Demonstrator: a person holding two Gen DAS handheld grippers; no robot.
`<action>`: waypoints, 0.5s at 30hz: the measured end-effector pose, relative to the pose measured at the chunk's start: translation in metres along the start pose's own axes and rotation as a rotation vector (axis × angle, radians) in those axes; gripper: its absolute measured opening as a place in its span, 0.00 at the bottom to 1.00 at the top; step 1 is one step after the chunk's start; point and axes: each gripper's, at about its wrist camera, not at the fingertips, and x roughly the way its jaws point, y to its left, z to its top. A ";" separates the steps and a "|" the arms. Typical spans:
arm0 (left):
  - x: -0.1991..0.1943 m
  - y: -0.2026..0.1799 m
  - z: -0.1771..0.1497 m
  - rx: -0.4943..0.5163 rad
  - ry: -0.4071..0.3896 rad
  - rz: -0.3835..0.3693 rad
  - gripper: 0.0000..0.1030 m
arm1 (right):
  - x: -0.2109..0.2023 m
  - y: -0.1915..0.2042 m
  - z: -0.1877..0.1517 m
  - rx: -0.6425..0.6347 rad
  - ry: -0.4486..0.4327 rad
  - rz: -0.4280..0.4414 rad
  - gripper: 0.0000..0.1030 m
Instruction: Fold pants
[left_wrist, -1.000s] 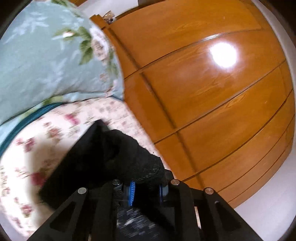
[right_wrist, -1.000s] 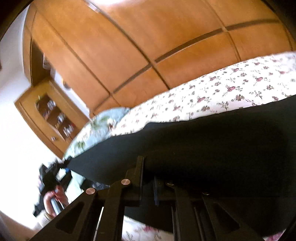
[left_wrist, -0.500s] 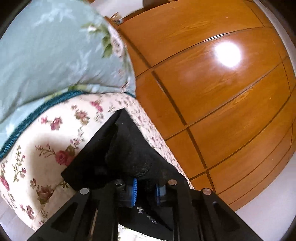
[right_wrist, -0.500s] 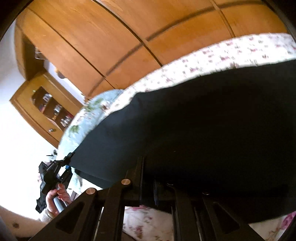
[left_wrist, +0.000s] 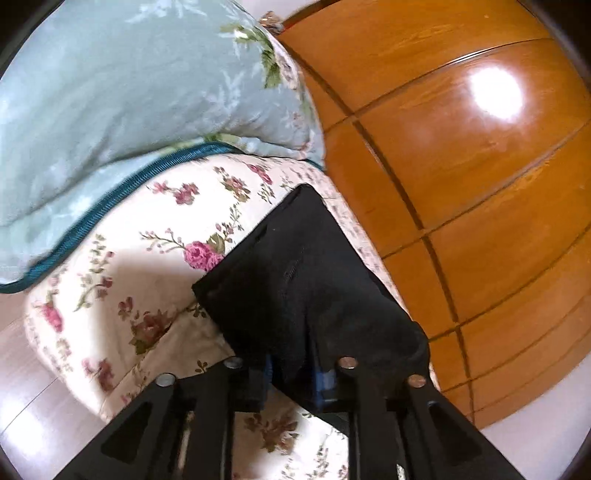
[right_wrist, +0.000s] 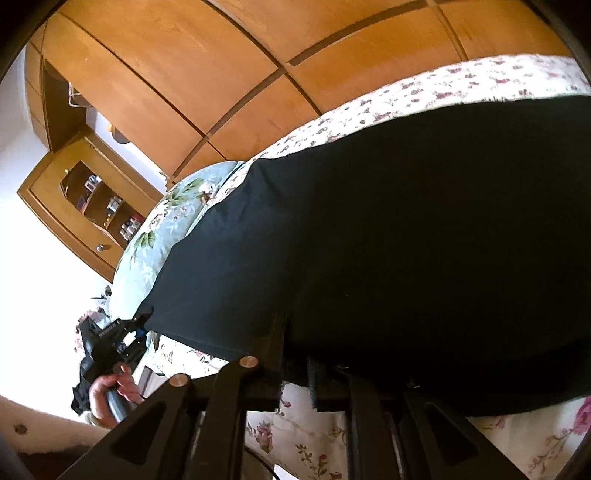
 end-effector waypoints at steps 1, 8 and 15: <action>-0.007 -0.007 0.001 0.008 -0.027 0.046 0.24 | -0.001 0.002 0.002 -0.005 -0.008 -0.002 0.23; -0.046 -0.041 0.001 0.102 -0.278 0.164 0.27 | -0.048 -0.029 0.007 0.098 -0.154 -0.117 0.37; -0.021 -0.091 -0.012 0.303 -0.187 -0.015 0.43 | -0.115 -0.097 0.009 0.337 -0.314 -0.240 0.37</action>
